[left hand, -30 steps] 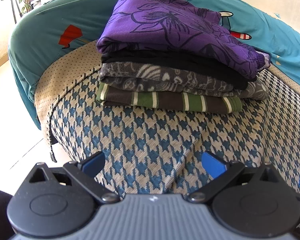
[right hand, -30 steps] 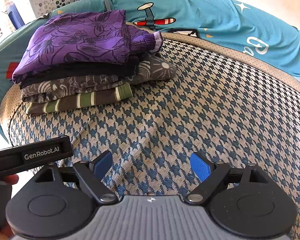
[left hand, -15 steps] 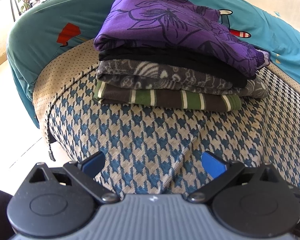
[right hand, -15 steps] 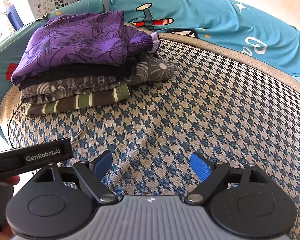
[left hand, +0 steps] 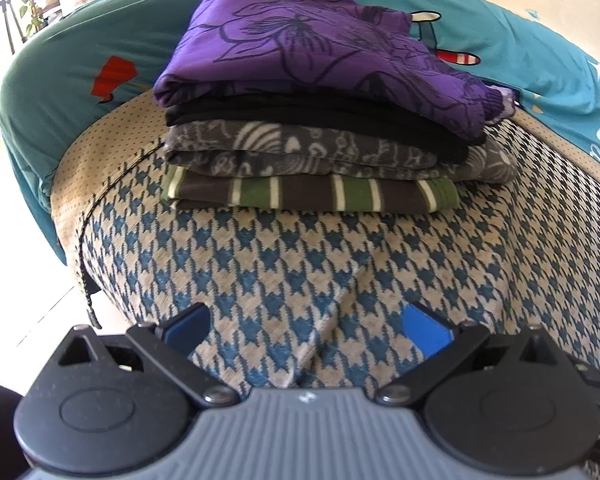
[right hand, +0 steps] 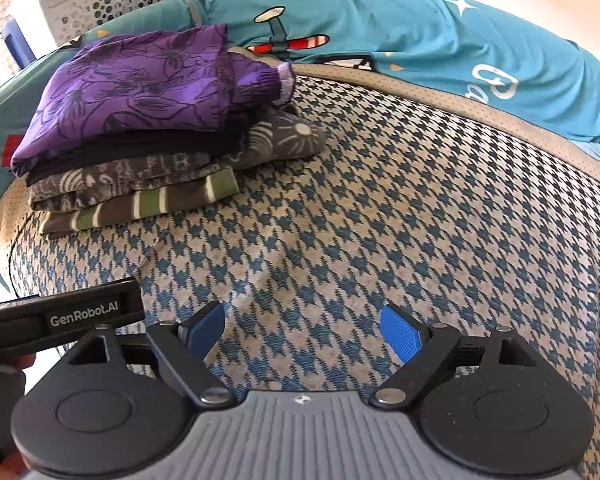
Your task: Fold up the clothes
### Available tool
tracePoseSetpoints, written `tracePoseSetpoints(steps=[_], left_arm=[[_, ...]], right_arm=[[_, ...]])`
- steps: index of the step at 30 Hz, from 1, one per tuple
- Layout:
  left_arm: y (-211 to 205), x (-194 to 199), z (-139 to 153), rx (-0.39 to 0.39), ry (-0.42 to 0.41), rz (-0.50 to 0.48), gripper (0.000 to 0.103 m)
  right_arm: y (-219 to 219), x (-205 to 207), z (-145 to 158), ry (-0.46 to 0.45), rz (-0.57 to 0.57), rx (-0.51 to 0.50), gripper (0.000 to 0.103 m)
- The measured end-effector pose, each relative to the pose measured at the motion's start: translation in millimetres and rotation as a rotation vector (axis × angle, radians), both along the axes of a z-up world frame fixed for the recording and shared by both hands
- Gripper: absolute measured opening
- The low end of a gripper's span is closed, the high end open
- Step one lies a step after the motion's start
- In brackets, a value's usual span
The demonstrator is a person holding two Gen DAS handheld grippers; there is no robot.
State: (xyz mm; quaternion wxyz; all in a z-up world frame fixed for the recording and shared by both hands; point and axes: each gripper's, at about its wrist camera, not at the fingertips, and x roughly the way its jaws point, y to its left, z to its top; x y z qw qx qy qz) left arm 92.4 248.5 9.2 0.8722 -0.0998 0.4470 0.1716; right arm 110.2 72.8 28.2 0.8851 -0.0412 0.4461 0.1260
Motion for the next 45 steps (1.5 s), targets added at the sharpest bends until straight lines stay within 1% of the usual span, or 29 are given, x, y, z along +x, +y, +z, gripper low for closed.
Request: tracePoseSetpoints(steps=[7,12,21,29,33,39,45], left_arm=[[-12.3,2.2,-2.1,0.000,0.004,-0.043,0.103],[-26.8,3.1,-3.5,-0.007,-0.003,-0.102,0.103],[-67.0,3.2,-10.2,0.025,-0.002,-0.236,0.103],[-106.0,1.3,-9.8,0.070,-0.036,-0.325,0.103],[-124.8,-0.3,-10.2,0.080,-0.039,-0.370,0.103],[-152.7,0.0,-9.8,0.089,-0.046,-0.441,0.103],[-182.3,3.8,-7.3,0.088,-0.063,-0.525,0.103]], right_arm=[[-12.3,-1.8,-1.0,0.000,-0.021,0.005,0.085],[-24.8,-4.6,-2.1,-0.001,-0.041,-0.003,0.085],[-59.5,-11.0,-6.3,0.015,-0.106,0.001,0.085],[-94.1,-19.3,-7.0,0.016,-0.160,0.011,0.085],[-109.6,-24.3,-7.8,0.014,-0.183,0.004,0.085],[-133.0,-34.1,-7.4,-0.013,-0.206,-0.024,0.085],[-162.6,-39.7,-5.2,-0.024,-0.239,0.005,0.085]])
